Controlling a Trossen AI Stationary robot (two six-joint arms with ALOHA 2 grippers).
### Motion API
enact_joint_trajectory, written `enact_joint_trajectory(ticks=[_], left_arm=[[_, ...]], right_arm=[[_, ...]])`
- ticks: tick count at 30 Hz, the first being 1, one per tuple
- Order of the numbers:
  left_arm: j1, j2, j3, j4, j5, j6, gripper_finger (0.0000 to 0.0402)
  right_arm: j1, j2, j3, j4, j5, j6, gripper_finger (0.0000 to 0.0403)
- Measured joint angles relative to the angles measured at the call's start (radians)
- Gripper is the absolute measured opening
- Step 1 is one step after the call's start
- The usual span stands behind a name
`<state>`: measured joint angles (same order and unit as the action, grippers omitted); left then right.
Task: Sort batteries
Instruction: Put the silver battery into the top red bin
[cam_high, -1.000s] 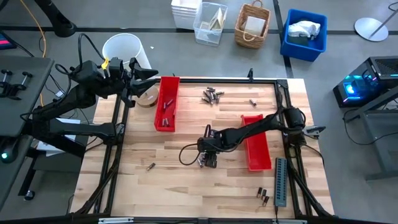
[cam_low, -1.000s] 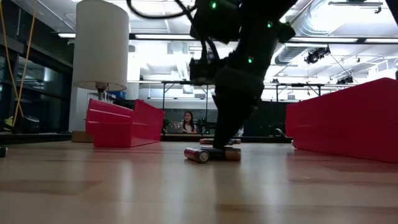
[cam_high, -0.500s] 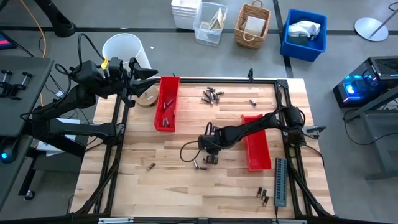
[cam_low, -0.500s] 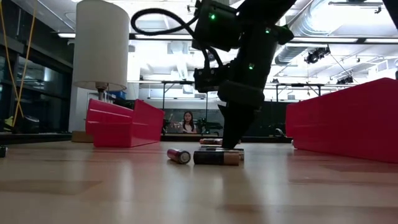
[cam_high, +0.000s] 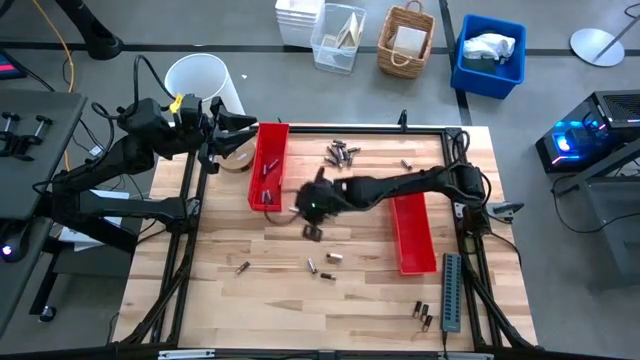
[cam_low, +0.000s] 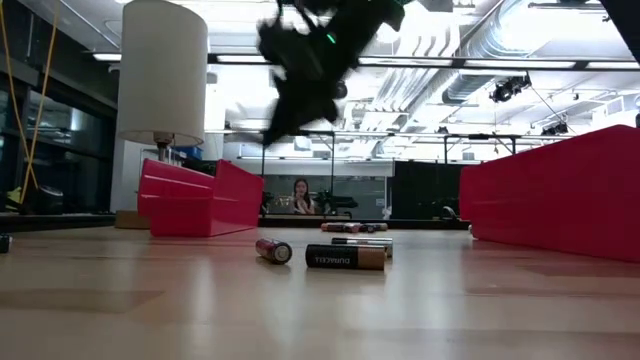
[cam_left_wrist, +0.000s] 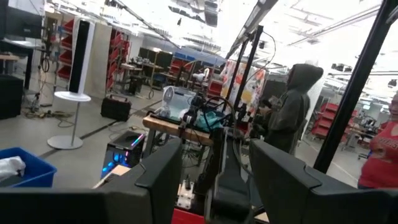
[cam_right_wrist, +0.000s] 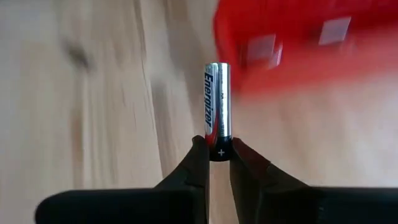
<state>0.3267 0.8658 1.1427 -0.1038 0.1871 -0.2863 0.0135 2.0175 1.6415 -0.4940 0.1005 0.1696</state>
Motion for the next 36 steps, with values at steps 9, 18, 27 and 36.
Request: enact_joint_trajectory(ticks=[9, 18, 27, 36], left_arm=[[0.0, 0.0, 0.0, 0.077, 0.0, 0.0, 0.0179], [0.0, 0.001, 0.0, 0.115, 0.0, 0.0, 0.0179], [0.0, 0.002, 0.0, 0.131, 0.003, -0.012, 0.0179], [-0.001, 0.002, 0.0, 0.128, 0.015, -0.019, 0.0179]], right_arm=[[-0.125, 0.0, 0.039, 0.246, 0.004, 0.064, 0.0028], [-0.171, 0.073, 0.031, 0.512, -0.042, 0.153, 0.0028], [-0.172, 0.198, 0.099, 0.516, -0.048, 0.277, 0.0067], [-0.194, 0.148, 0.1, 0.516, -0.149, 0.278, 0.0217]])
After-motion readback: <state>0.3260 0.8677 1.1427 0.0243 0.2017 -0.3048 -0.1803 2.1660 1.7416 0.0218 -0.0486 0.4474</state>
